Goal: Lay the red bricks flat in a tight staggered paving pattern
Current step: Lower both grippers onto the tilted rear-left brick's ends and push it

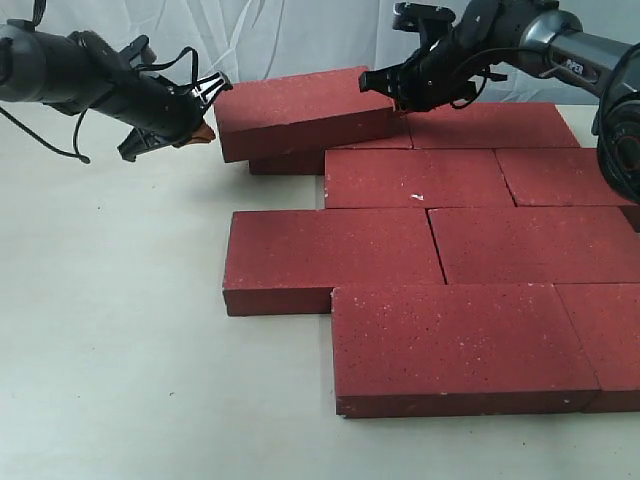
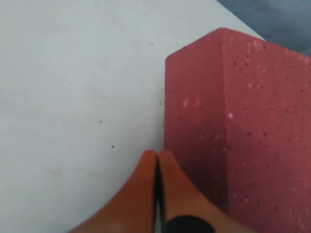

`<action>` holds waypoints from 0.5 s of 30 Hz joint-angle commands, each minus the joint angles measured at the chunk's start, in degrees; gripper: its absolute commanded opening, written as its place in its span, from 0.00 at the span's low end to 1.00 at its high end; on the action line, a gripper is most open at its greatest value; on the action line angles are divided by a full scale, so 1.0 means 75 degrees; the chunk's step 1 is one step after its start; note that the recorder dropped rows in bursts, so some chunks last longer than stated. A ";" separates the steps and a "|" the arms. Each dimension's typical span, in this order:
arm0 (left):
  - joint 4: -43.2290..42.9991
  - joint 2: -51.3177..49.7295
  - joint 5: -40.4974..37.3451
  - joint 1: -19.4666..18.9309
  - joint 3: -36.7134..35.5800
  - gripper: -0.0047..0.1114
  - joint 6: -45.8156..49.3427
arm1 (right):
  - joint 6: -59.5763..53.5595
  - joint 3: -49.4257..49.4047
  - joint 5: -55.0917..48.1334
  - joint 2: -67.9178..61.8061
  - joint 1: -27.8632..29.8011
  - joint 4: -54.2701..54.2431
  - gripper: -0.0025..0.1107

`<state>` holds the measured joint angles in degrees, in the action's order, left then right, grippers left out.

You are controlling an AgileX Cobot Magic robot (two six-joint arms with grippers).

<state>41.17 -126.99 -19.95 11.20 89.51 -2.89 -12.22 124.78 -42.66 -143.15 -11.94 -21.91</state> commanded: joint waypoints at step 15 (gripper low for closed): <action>-0.0049 -0.0233 0.0031 -0.0054 0.0348 0.04 0.0893 | 0.1065 0.0762 -0.0264 -0.0145 0.0056 0.0347 0.02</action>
<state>41.53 -128.49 -19.74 10.85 91.76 2.99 -4.98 130.32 -45.76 -142.80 -11.73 -15.66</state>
